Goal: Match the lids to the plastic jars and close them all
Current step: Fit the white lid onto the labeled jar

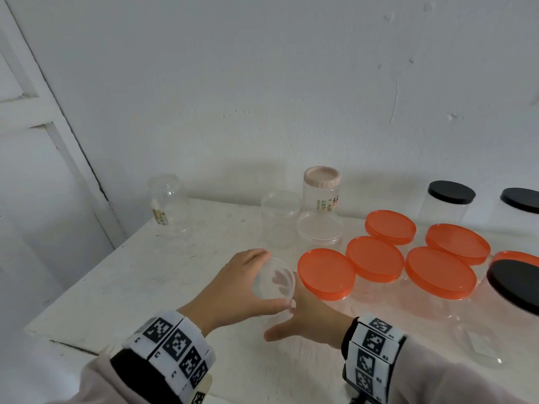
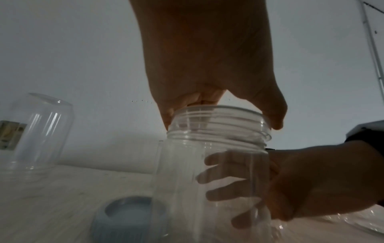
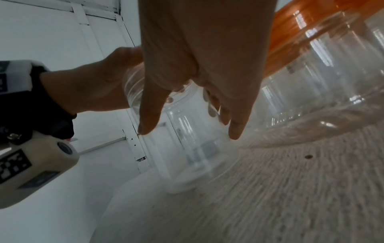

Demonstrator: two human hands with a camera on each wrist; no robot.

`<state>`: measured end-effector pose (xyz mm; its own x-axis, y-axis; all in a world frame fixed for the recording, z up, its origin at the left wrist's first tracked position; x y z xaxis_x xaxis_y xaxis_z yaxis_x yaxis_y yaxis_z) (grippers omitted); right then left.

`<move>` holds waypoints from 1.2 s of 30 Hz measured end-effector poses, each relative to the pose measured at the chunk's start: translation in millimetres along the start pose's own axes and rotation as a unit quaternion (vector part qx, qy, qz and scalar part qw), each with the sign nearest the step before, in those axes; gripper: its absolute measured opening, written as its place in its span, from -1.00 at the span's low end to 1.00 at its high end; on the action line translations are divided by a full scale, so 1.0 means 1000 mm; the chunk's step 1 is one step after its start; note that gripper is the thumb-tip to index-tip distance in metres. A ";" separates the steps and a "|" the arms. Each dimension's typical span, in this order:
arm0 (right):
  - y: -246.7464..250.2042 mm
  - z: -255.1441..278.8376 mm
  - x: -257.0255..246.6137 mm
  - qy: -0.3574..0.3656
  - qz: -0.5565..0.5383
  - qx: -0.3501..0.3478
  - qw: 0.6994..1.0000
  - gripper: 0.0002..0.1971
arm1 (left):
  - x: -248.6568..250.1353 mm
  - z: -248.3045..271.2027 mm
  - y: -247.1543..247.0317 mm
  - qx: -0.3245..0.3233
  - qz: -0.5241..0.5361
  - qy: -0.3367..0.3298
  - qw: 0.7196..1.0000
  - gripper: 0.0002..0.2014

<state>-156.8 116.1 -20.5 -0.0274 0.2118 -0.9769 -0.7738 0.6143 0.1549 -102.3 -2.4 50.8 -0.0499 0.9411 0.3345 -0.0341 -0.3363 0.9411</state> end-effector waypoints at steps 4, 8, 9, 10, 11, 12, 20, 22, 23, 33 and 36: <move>-0.001 0.000 0.000 -0.005 -0.008 -0.001 1.000 0.15 | -0.002 0.001 -0.003 0.008 -0.025 0.005 1.000 0.05; -0.001 0.003 -0.003 -0.010 -0.004 0.002 1.000 0.15 | -0.004 0.000 -0.004 0.004 -0.006 0.005 1.000 0.07; 0.000 0.004 -0.005 -0.012 -0.007 0.000 1.000 0.16 | -0.005 0.000 -0.004 -0.001 0.014 0.005 1.000 0.10; 0.002 0.006 -0.008 -0.015 -0.014 -0.002 1.000 0.19 | -0.008 0.001 -0.004 -0.005 0.041 0.008 0.999 0.15; 0.004 0.008 -0.012 -0.019 -0.020 -0.003 1.000 0.25 | -0.013 0.002 -0.004 -0.009 0.071 0.012 0.997 0.19; 0.006 0.010 -0.017 -0.023 -0.020 -0.004 1.000 0.31 | -0.019 0.003 -0.003 -0.012 0.102 0.017 0.995 0.24; 0.006 0.006 -0.086 0.020 0.185 -0.048 0.981 0.12 | -0.059 0.016 -0.031 -0.087 0.249 0.044 0.964 0.25; -0.005 -0.001 -0.097 0.019 0.270 -0.082 0.959 0.08 | -0.054 0.013 -0.039 -0.081 0.270 0.024 0.959 0.14; -0.009 -0.005 -0.100 0.015 0.314 -0.094 0.945 0.08 | -0.051 0.011 -0.041 -0.076 0.279 0.014 0.957 0.07; -0.020 -0.029 -0.112 -0.042 0.529 -0.148 0.834 -0.19 | -0.045 -0.005 -0.041 -0.068 0.328 -0.003 0.942 0.03; -0.018 -0.029 -0.112 -0.050 0.524 -0.171 0.833 -0.12 | -0.044 -0.006 -0.040 -0.065 0.325 -0.016 0.943 0.03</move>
<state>-158.3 58.9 81.6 -0.7613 0.5683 -0.3120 -0.4937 -0.1962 0.8472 -105.2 -30.5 -2.0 -0.0729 0.5342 0.8422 -0.1282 -0.8425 0.5233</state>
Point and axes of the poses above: each hand's wrist, its own z-axis away from the middle knuckle, its own y-axis out of the back of the hand, x = y × z, the point moved 6 cm from there along -z, towards the middle knuckle, and after that the axes turned 12 degrees about -z, right-handed, at the moved point
